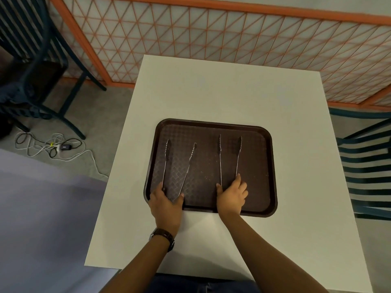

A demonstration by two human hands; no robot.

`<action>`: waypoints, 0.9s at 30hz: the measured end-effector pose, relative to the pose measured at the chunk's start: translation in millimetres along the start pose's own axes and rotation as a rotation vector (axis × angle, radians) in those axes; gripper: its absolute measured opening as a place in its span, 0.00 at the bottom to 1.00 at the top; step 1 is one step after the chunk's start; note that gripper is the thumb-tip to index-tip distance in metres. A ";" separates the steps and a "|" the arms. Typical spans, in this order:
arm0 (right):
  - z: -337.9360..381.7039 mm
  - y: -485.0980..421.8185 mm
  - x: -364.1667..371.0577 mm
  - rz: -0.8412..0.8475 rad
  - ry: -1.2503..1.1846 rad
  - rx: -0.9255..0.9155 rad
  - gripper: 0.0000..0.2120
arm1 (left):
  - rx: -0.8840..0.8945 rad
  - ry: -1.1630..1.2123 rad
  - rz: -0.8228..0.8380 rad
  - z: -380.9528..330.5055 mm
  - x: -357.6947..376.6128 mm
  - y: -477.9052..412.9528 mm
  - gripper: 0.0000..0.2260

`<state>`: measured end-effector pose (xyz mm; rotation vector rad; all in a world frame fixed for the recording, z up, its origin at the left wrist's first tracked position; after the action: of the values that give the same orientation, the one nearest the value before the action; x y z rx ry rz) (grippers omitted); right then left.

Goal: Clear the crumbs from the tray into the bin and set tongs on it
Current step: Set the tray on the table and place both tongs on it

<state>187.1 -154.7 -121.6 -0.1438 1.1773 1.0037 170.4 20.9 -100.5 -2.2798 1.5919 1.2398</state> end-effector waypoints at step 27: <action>-28.2 3.2 -24.3 -0.044 0.140 -0.152 0.27 | -0.010 -0.120 0.046 -35.7 53.2 -29.7 0.38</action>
<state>164.5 -183.0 -112.6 -0.3643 1.2188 1.0575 221.2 -23.0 -122.3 -2.1409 1.6087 1.3703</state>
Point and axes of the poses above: each hand's wrist, its own y-axis away from the middle knuckle, its own x-axis out of the palm, z = x × y, the point moved 2 cm from there along -y, towards the middle knuckle
